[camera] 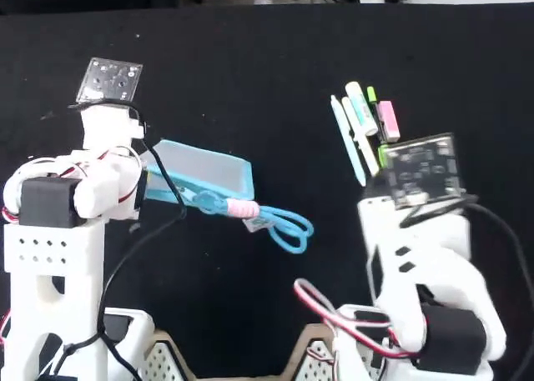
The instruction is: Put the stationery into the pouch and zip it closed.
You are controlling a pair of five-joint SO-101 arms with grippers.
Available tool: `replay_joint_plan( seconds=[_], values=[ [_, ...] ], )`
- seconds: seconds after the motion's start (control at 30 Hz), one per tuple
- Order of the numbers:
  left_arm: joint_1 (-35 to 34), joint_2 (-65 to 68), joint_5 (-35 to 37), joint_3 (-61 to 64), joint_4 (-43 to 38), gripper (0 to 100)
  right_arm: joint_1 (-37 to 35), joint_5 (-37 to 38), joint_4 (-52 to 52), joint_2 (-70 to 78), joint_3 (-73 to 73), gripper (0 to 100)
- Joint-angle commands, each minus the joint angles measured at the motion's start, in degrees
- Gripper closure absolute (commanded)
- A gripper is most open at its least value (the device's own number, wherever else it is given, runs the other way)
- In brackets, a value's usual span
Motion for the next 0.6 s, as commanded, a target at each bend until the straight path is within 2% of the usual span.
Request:
replay_joint_plan(
  seconds=[0.0, 0.13, 0.23, 0.43, 0.57],
  values=[
    [0.7, -0.4, 1.9, 0.5, -2.8, 97, -21.9, -0.3, 3.8, 0.8, -0.4, 76.9],
    [0.7, -0.4, 2.2, 2.2, -3.4, 97, -39.6, -3.0, -0.7, 0.0, 2.8, 76.9],
    [0.7, -0.4, 2.2, 3.2, -3.4, 97, -46.7, -3.5, -10.3, -0.8, 10.2, 77.0],
    [0.7, -0.4, 2.2, 3.2, -3.4, 97, -48.5, -3.0, -31.6, -1.0, 24.1, 77.0],
    [0.7, -0.4, 2.2, 3.2, -3.4, 97, -50.2, -3.1, -36.7, -0.5, 24.7, 77.0]
  ],
)
